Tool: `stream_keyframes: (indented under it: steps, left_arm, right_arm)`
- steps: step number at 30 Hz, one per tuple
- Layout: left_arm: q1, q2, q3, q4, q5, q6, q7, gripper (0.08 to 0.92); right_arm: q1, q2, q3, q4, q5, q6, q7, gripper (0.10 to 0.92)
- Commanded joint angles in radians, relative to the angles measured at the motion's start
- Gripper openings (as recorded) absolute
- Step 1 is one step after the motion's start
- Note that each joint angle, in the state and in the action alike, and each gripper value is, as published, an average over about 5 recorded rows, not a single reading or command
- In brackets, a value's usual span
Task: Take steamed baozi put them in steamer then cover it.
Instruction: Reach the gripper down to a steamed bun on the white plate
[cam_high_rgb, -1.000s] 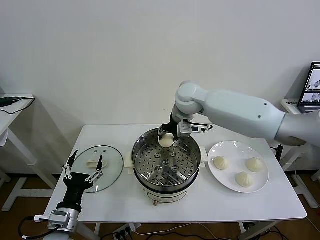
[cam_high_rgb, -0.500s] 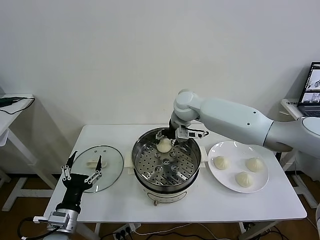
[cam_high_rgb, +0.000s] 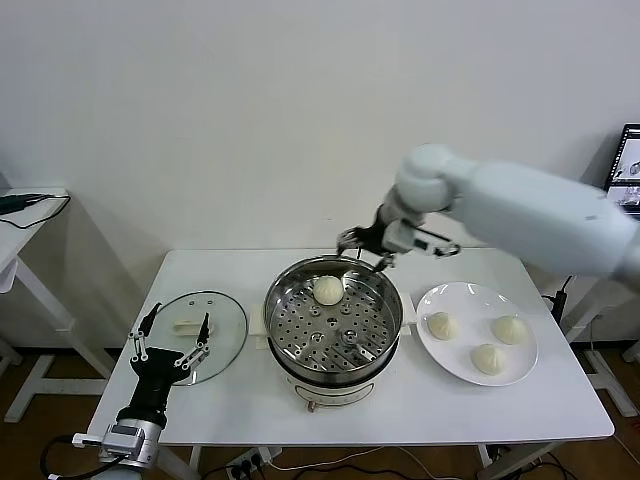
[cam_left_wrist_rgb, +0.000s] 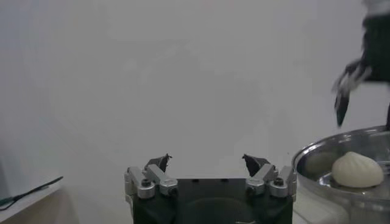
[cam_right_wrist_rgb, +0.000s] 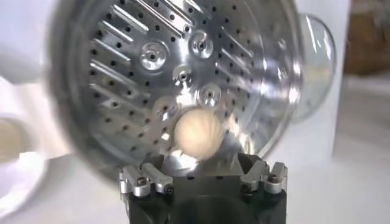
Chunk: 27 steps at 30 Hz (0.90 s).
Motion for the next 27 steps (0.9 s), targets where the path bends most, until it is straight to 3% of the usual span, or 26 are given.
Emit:
stream_keyframes:
  steps: [1, 7, 15, 27]
  left_arm:
    - [0.005, 0.01, 0.003, 0.001, 0.003, -0.002, -0.001, 0.823]
    - [0.007, 0.015, 0.01, 0.002, 0.004, -0.005, 0.0, 0.823]
    - [0.005, 0.014, 0.006, 0.014, 0.006, -0.008, 0.0, 0.823]
    - [-0.002, 0.009, 0.001, 0.034, 0.005, -0.01, 0.002, 0.823]
  right_arm:
    - [0.061, -0.319, -0.092, 0.094, 0.275, -0.417, -0.128, 0.823]
    - [-0.279, -0.307, 0.145, -0.086, 0.212, -0.475, -0.113, 0.823]
    - [-0.536, -0.154, 0.372, -0.331, 0.03, -0.461, -0.06, 0.823]
    - [-0.677, -0.025, 0.522, -0.471, -0.05, -0.431, -0.036, 0.823]
